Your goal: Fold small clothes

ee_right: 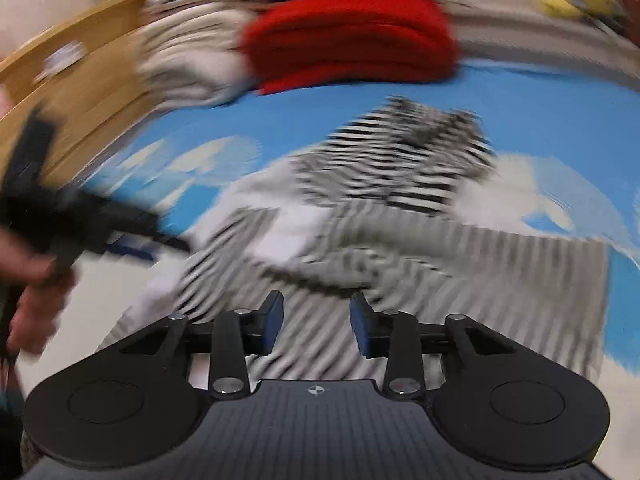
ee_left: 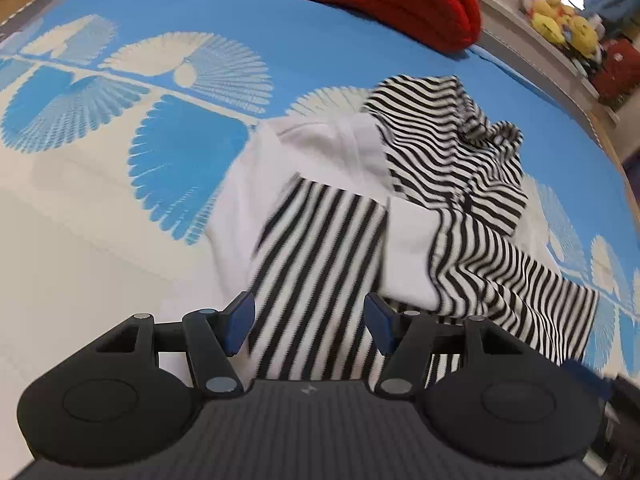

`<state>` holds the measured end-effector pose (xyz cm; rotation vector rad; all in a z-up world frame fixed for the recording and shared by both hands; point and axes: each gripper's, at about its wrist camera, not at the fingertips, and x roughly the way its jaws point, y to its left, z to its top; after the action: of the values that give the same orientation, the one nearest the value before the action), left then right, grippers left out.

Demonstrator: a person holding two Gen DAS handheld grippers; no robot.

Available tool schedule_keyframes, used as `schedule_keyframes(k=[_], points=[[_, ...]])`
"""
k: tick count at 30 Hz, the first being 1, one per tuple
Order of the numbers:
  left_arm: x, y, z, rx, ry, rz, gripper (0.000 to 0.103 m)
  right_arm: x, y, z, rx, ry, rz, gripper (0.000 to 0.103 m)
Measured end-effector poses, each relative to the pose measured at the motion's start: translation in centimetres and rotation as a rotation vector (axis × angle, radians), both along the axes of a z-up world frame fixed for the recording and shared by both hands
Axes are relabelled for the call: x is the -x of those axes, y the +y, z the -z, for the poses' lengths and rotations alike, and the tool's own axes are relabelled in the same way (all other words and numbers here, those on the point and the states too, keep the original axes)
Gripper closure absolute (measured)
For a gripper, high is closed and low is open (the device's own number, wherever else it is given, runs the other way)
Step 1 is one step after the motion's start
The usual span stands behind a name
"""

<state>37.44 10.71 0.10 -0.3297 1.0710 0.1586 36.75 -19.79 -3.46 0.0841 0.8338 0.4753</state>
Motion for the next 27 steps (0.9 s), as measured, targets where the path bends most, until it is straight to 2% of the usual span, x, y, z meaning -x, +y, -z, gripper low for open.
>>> schedule_keyframes(k=[4,6,9,17,19,20,22,24,27], points=[[-0.5,-0.9,1.2,0.045,-0.027,0.032,0.04,-1.6,-3.2,1.8,0.037,0.102,0.208,0.062],[-0.9,-1.0,2.0,0.093,-0.037,0.028,0.05,-1.9,-4.5,2.6,0.04,0.141,0.265,0.062],[-1.5,-1.1,2.7,0.191,-0.081,0.015,0.052,-2.0,-5.5,2.6,0.027,0.157,0.304,0.061],[-3.0,-1.9,5.9,0.261,-0.063,-0.022,0.052,-2.6,-7.7,2.4,-0.01,0.164,0.366,0.06],[-3.2,-2.0,6.6,0.258,-0.052,-0.039,0.058,-2.7,-8.1,2.4,-0.016,0.165,0.378,0.06],[-3.2,-1.8,6.7,0.269,-0.056,-0.049,0.065,-2.8,-8.3,2.4,-0.017,0.164,0.382,0.06],[-3.3,-1.8,6.6,0.28,-0.085,-0.033,0.075,-2.9,-8.7,2.3,-0.018,0.162,0.395,0.06],[-3.3,-1.8,6.4,0.249,-0.102,-0.022,0.097,-3.0,-9.0,2.5,-0.024,0.167,0.413,0.06],[-2.9,-1.2,5.3,0.251,-0.131,-0.043,0.098,-3.1,-9.4,2.8,-0.044,0.188,0.437,0.06]])
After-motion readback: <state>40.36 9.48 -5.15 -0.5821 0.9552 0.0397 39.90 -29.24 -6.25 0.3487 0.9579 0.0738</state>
